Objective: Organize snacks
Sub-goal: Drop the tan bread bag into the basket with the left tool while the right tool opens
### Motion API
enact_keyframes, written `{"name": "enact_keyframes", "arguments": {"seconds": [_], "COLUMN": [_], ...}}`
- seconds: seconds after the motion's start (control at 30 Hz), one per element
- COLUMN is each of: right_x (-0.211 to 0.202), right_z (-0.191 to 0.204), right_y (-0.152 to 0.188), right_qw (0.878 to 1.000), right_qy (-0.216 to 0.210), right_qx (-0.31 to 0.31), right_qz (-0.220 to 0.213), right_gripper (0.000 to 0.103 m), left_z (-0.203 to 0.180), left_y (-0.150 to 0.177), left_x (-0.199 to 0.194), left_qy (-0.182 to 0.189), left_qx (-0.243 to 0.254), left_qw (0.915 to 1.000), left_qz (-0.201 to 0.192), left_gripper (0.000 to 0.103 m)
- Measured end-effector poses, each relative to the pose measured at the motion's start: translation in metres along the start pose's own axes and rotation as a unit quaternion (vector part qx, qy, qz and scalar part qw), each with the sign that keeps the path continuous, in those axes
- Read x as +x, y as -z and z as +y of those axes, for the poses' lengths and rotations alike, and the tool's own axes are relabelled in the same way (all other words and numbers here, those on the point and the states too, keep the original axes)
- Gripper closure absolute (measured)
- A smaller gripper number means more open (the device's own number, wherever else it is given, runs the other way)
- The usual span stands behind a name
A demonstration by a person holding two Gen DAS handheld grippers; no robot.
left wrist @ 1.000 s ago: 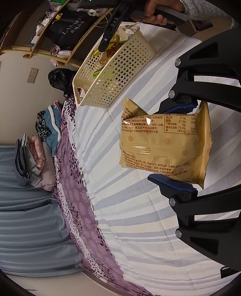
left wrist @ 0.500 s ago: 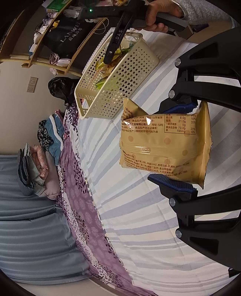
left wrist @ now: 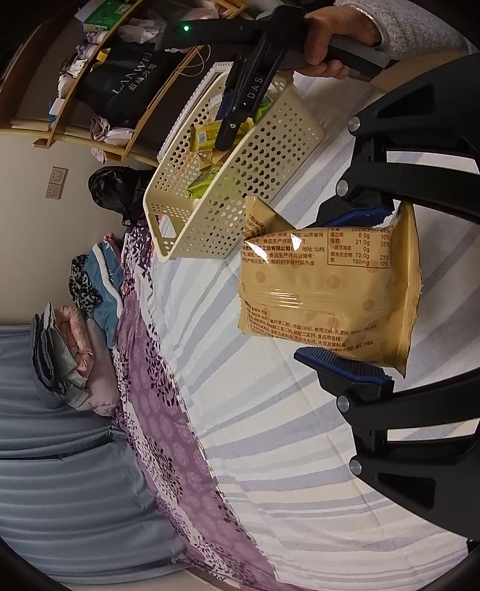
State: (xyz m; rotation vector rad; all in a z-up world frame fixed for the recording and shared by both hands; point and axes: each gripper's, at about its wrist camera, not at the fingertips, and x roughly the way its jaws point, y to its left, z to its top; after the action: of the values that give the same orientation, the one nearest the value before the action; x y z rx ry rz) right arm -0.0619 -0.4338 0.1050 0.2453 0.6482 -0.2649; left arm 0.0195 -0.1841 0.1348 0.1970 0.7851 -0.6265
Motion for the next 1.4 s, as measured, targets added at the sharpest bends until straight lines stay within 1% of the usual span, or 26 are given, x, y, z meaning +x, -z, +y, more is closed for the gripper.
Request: {"name": "enact_keyframes", "arguments": {"seconds": [0.03, 0.07, 0.1, 0.17, 0.27, 0.33, 0.4, 0.5, 0.63, 0.73, 0.8, 0.87, 0.93, 0.97, 1.0, 1.03, 1.07, 1.1, 1.2, 1.3, 1.4], "right_x": [-0.003, -0.007, -0.011, -0.02, -0.038, -0.052, -0.067, -0.083, -0.098, -0.107, -0.112, -0.113, -0.112, -0.11, -0.108, -0.105, -0.102, -0.099, -0.093, -0.086, -0.076], "right_z": [0.001, 0.001, 0.0, -0.001, -0.009, -0.013, -0.018, -0.023, -0.024, -0.022, -0.023, -0.023, -0.022, -0.021, -0.02, -0.02, -0.018, -0.016, -0.012, -0.011, -0.01], "right_y": [-0.001, -0.001, -0.003, -0.006, -0.008, -0.008, -0.006, -0.001, 0.003, 0.005, 0.006, 0.007, 0.008, 0.009, 0.009, 0.009, 0.011, 0.011, 0.013, 0.011, 0.01], "right_qw": [1.0, 1.0, 1.0, 1.0, 0.998, 0.998, 0.997, 0.996, 0.997, 0.997, 0.996, 0.997, 0.997, 0.998, 0.998, 0.999, 0.999, 0.999, 0.999, 0.999, 0.999], "right_qy": [-0.003, -0.003, -0.002, 0.003, -0.004, -0.002, 0.014, 0.03, 0.046, 0.058, 0.063, 0.064, 0.06, 0.052, 0.045, 0.038, 0.03, 0.025, 0.015, 0.007, 0.008], "right_qx": [0.001, 0.001, 0.002, 0.006, 0.028, 0.03, 0.035, 0.038, 0.023, 0.014, 0.01, 0.007, 0.007, 0.006, 0.005, 0.001, -0.007, -0.013, -0.03, -0.032, -0.031], "right_qz": [-0.005, -0.013, -0.019, -0.029, -0.049, -0.061, -0.071, -0.069, -0.059, -0.056, -0.054, -0.051, -0.045, -0.039, -0.032, -0.026, -0.019, -0.013, -0.004, 0.002, 0.017], "right_gripper": [0.046, 0.039, 0.034, 0.03, 0.022, 0.022, 0.021, 0.021, 0.021, 0.02, 0.015, 0.015, 0.015, 0.015, 0.015, 0.015, 0.015, 0.014, 0.01, 0.005, 0.005], "left_z": [-0.004, -0.008, -0.013, -0.024, -0.044, -0.057, -0.07, -0.09, -0.123, -0.145, -0.156, -0.164, -0.172, -0.176, -0.178, -0.179, -0.18, -0.178, -0.166, -0.147, -0.132], "left_y": [-0.004, -0.009, -0.016, -0.028, -0.048, -0.064, -0.083, -0.112, -0.138, -0.148, -0.151, -0.151, -0.149, -0.147, -0.144, -0.142, -0.14, -0.139, -0.139, -0.138, -0.13], "left_x": [0.003, 0.006, 0.009, 0.015, 0.025, 0.033, 0.042, 0.058, 0.081, 0.103, 0.119, 0.131, 0.142, 0.146, 0.148, 0.149, 0.149, 0.147, 0.143, 0.134, 0.12], "left_qy": [0.004, 0.007, 0.013, 0.026, 0.044, 0.06, 0.076, 0.101, 0.124, 0.132, 0.137, 0.136, 0.146, 0.15, 0.155, 0.155, 0.145, 0.134, 0.127, 0.108, 0.059], "left_qx": [0.002, 0.005, 0.009, 0.018, 0.033, 0.038, 0.039, 0.041, 0.066, 0.086, 0.093, 0.095, 0.099, 0.104, 0.108, 0.112, 0.115, 0.114, 0.094, 0.074, 0.075], "left_qw": [1.0, 1.0, 0.9999, 0.9994, 0.9984, 0.9973, 0.996, 0.9934, 0.9895, 0.9874, 0.9862, 0.9861, 0.9837, 0.9821, 0.9807, 0.9802, 0.9815, 0.9835, 0.9865, 0.9907, 0.9952], "left_qz": [-0.001, -0.003, -0.007, -0.011, -0.015, -0.018, -0.025, -0.034, -0.034, -0.015, 0.004, 0.018, 0.035, 0.045, 0.05, 0.053, 0.05, 0.043, 0.043, 0.037, 0.022], "left_gripper": [0.044, 0.044, 0.044, 0.044, 0.044, 0.044, 0.044, 0.044, 0.044, 0.044, 0.044, 0.044, 0.044, 0.043, 0.037, 0.018, 0.008, 0.003, 0.003, 0.003, 0.003]}}
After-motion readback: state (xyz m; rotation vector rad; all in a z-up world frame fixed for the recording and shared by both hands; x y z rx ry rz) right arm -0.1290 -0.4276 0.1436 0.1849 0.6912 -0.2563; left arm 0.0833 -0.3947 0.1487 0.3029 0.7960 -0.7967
